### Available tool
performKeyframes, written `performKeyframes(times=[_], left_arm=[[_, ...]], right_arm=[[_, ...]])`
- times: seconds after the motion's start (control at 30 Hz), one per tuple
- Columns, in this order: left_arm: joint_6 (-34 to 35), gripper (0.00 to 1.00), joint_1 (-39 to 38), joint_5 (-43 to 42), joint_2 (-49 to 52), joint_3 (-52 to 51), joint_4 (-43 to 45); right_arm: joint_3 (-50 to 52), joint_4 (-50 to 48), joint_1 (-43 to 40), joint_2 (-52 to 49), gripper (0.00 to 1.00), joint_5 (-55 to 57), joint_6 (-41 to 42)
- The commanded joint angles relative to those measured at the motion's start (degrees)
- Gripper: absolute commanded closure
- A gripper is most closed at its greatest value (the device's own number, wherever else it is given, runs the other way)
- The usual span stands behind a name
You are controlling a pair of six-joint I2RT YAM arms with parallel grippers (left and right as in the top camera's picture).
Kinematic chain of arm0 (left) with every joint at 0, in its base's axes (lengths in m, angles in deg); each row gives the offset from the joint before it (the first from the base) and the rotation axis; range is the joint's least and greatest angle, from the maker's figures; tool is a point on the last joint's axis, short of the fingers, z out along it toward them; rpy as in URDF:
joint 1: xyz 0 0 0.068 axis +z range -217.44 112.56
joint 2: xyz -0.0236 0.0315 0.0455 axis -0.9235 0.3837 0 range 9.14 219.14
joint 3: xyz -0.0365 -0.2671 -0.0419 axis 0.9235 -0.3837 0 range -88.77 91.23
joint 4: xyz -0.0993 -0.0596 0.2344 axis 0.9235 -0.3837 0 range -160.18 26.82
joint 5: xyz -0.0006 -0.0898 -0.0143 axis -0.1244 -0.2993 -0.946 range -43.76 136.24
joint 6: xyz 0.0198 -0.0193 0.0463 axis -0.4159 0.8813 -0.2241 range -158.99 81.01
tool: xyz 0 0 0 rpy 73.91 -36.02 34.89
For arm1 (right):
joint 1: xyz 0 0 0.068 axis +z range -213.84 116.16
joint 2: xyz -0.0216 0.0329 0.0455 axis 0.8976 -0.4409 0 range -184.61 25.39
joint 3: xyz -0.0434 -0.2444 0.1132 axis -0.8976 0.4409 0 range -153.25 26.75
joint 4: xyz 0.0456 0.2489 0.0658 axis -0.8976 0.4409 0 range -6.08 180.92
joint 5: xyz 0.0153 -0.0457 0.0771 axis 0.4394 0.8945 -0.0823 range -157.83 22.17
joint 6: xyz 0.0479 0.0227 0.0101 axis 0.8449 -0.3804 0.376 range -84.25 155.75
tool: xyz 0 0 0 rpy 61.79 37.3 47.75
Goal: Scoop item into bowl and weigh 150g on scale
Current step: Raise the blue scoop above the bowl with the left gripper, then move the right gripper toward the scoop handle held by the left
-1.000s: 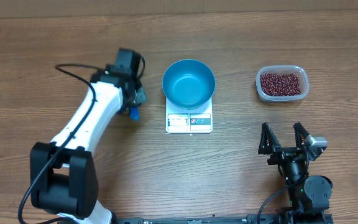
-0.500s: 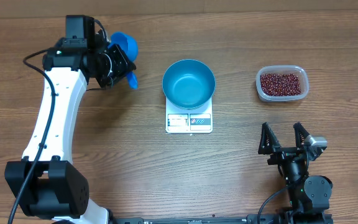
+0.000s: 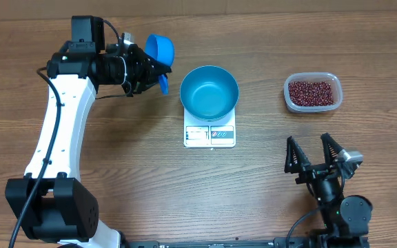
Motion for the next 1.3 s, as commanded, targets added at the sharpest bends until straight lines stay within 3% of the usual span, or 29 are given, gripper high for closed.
performKeyframes(times=[0.0, 0.13, 0.37, 0.53, 0.63, 0.77, 0.93, 1.0, 1.1, 1.27], left_arm=[[10.45, 0.96, -1.64, -3.04, -1.33, 1.36, 2.51], [20.28, 0.96, -4.35, -3.65, -1.33, 1.36, 5.44], [29.11, 0.96, -10.08, -3.65, -1.33, 1.36, 14.73], [41.83, 0.96, -12.79, -3.67, -1.33, 1.36, 20.72], [42.32, 0.96, -13.79, -3.67, -1.33, 1.36, 23.96], [42.40, 0.96, -13.90, -4.52, -1.33, 1.36, 26.93], [42.32, 0.96, -13.90, -4.48, -1.33, 1.36, 28.70], [42.25, 0.96, -13.90, -4.50, -1.33, 1.36, 29.16], [41.77, 0.96, -14.05, -4.46, -1.31, 1.33, 28.02], [41.99, 0.96, -14.12, -4.50, -1.29, 1.33, 24.48]], right_arm=[[-12.31, 4.72, 0.22, -3.87, 0.00, -1.27, 2.75], [-29.64, 18.36, 0.24, -15.41, 0.00, -1.36, 2.75], [-64.83, 48.17, 0.28, -40.94, 0.00, -1.62, 0.02], [-80.43, 52.92, 0.28, -54.18, 0.00, -13.75, 0.55], [-82.66, 48.81, 0.28, -58.51, 0.00, -24.24, 0.55], [-82.62, 47.60, 0.28, -64.39, 0.00, -24.81, 5.64], [-82.62, 46.25, 0.28, -71.36, 0.00, -38.86, 8.66], [-82.58, 44.68, 0.28, -73.26, 0.04, -38.10, 12.92], [-82.55, 41.81, 1.77, -74.97, 0.23, -35.89, 14.82], [-82.58, 42.51, 9.68, -75.06, 0.27, -21.05, 15.87]])
